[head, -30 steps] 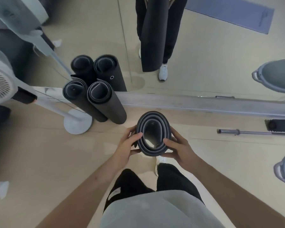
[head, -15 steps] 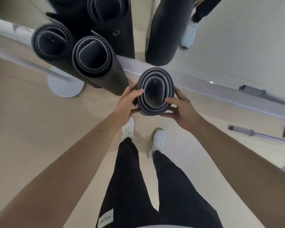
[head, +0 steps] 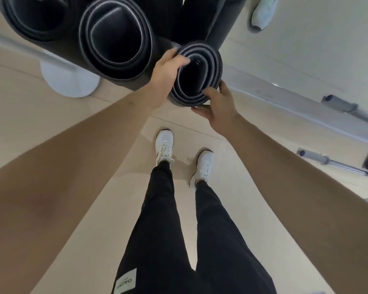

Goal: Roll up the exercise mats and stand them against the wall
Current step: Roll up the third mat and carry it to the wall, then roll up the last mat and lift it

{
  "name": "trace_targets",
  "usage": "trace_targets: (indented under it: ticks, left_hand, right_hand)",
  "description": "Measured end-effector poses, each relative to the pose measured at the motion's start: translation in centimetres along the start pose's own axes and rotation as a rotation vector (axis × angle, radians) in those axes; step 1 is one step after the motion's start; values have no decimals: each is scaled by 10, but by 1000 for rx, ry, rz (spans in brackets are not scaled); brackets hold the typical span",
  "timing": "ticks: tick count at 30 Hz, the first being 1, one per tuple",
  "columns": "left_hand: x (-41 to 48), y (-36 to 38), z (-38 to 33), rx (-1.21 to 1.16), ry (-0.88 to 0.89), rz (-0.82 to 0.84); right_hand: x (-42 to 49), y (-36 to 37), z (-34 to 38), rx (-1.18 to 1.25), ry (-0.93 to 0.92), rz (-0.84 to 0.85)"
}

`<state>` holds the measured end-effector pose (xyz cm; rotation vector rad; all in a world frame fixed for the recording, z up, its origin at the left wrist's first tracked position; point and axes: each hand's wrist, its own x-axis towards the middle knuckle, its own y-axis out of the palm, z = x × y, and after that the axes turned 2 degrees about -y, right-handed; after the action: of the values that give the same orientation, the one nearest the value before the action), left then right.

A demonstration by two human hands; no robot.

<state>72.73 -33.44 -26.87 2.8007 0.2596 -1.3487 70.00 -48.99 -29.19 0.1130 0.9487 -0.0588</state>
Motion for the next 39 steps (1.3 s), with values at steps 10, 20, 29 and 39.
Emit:
trace_targets:
  ticks: [10, 20, 29, 39]
  left_hand:
    - [-14, -21, 41, 203, 157, -188]
    - [-10, -27, 61, 234, 62, -204]
    - [-63, -25, 63, 259, -15, -153]
    - [-183, 7, 66, 233, -93, -78]
  right_hand:
    - [6, -5, -6, -43, 105, -149]
    - [20, -18, 9, -159, 91, -183]
    - [-24, -52, 3, -327, 69, -167]
    - [-139, -104, -25, -680, -24, 29]
